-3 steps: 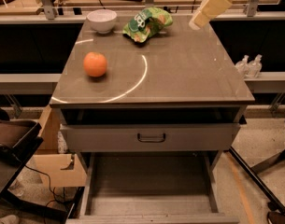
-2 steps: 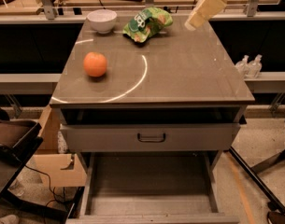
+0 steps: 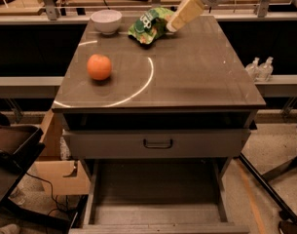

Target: Place green rice chip bag into middle drawer

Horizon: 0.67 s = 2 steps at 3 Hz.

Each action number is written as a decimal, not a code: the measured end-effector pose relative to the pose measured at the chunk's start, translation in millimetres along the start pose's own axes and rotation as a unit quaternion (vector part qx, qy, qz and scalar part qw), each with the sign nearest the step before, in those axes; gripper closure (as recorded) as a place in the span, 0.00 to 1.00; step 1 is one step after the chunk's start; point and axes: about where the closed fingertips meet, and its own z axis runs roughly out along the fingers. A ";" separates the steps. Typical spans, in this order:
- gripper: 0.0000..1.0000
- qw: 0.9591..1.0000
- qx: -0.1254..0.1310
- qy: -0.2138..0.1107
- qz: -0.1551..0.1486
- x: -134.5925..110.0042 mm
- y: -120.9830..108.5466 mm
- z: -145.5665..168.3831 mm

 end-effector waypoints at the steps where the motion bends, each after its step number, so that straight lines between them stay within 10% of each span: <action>1: 0.00 1.000 -0.017 -0.018 0.019 -0.5 7.1 38.0; 2: 0.00 0.998 -0.026 -0.023 0.047 1.3 16.8 67.4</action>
Offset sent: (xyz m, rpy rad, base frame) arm 0.0637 0.0513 -0.0674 0.1796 0.0975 -0.0049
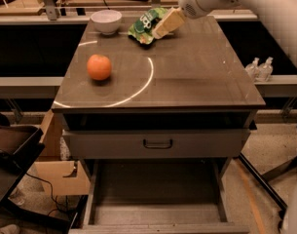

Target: Place green rice chip bag into middle drawer

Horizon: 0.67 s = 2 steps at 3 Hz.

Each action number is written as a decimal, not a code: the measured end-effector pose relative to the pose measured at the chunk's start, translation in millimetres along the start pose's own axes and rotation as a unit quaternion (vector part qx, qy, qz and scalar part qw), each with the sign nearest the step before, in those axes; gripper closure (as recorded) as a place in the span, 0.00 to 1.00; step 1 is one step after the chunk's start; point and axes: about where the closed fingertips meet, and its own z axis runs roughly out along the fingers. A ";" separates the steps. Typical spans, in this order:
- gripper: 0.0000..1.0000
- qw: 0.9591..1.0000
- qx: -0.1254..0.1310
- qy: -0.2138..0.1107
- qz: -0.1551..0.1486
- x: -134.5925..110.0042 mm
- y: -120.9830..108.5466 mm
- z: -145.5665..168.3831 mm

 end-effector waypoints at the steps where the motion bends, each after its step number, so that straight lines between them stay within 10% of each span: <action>1: 0.00 0.999 -0.001 -0.004 0.044 2.3 5.6 31.5; 2: 0.00 0.997 -0.008 -0.010 0.080 -0.6 10.3 62.4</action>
Offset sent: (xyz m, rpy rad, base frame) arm 0.0617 0.0501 -0.0428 0.2000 0.1001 -0.0791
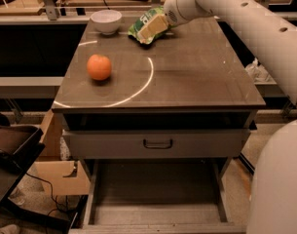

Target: Place green rice chip bag into middle drawer

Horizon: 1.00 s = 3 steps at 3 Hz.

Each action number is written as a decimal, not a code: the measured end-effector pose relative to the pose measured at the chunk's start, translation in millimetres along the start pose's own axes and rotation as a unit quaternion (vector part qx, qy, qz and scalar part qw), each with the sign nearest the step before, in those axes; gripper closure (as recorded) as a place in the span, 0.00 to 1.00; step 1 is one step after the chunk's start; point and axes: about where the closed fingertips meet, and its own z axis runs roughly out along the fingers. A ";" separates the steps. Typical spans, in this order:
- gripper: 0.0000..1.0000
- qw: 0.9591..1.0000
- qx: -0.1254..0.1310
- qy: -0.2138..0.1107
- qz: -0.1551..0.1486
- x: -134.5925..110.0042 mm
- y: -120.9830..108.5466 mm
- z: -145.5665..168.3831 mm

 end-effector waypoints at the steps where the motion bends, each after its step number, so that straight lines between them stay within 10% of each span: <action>1: 0.00 1.000 0.000 0.000 0.000 0.0 0.1 0.1; 3: 0.00 0.997 -0.012 0.036 -0.070 -3.1 -12.3 53.5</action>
Offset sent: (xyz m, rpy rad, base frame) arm 0.0585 0.0197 -0.0119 -0.1126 -0.0166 0.0326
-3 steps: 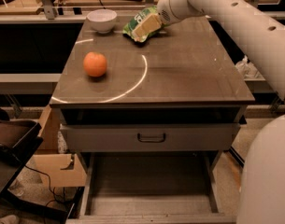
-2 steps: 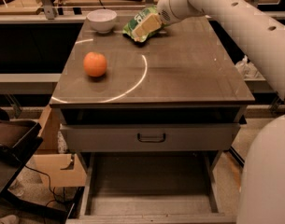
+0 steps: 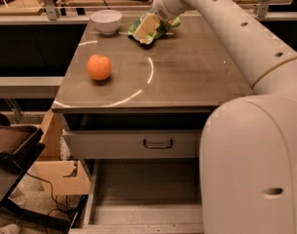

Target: Place green rice chip bag into middle drawer

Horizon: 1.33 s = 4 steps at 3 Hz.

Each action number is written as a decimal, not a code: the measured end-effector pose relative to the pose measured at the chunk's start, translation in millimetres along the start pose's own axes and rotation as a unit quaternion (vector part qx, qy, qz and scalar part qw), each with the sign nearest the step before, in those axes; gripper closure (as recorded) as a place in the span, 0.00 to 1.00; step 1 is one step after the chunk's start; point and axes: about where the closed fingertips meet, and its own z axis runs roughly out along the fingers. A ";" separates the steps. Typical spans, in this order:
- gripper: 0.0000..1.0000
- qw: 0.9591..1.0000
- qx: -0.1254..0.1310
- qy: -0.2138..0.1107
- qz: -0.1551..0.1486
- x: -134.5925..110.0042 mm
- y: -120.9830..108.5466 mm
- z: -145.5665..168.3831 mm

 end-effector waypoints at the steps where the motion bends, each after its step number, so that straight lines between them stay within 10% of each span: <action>1: 0.00 0.999 -0.008 0.031 -0.030 11.6 -17.7 33.1; 4: 0.00 0.999 0.038 0.000 0.035 20.0 -38.8 47.3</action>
Offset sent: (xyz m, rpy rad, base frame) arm 0.0677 -0.0152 -0.0101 -0.0973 0.0291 -0.0031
